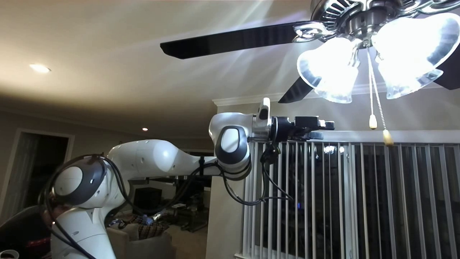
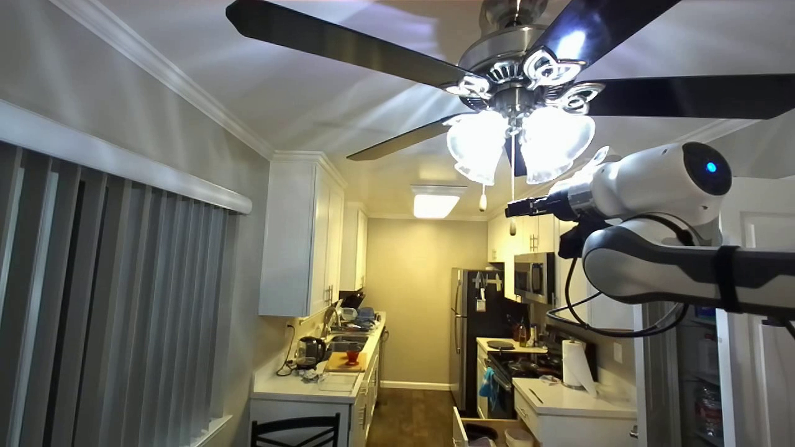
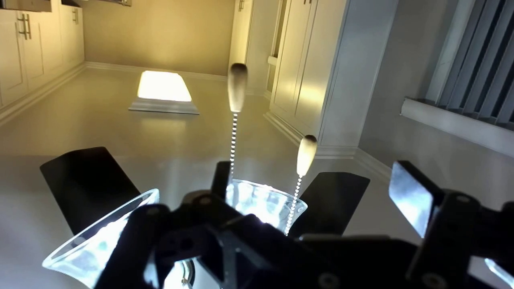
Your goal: Turn off the chandelier.
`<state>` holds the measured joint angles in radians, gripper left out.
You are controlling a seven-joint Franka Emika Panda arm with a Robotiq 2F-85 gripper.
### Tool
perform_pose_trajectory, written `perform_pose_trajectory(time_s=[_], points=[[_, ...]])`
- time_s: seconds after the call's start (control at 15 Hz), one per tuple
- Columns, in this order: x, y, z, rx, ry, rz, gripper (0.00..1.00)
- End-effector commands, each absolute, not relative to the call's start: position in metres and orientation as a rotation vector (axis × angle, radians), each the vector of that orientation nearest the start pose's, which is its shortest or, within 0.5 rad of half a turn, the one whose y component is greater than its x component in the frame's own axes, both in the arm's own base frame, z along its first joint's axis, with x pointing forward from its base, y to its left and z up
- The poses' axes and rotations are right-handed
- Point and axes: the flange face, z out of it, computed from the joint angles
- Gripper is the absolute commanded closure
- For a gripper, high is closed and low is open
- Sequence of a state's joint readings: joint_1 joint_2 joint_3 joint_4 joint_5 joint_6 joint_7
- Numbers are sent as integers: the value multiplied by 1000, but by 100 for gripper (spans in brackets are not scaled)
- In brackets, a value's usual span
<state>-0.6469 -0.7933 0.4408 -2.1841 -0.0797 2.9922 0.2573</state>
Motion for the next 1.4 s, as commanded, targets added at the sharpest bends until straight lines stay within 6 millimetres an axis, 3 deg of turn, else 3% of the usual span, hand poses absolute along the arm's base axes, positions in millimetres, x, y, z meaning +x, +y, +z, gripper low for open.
perform_pose_trajectory(time_s=[0.0,0.4,0.6,1.0,1.33], points=[[359,46,813,-2494,266,-2402,0],[359,46,813,-2494,266,-2402,0],[366,45,830,-2478,244,-2475,0],[412,13,816,-2641,302,-2487,0],[437,-2,820,-2688,335,-2471,0]])
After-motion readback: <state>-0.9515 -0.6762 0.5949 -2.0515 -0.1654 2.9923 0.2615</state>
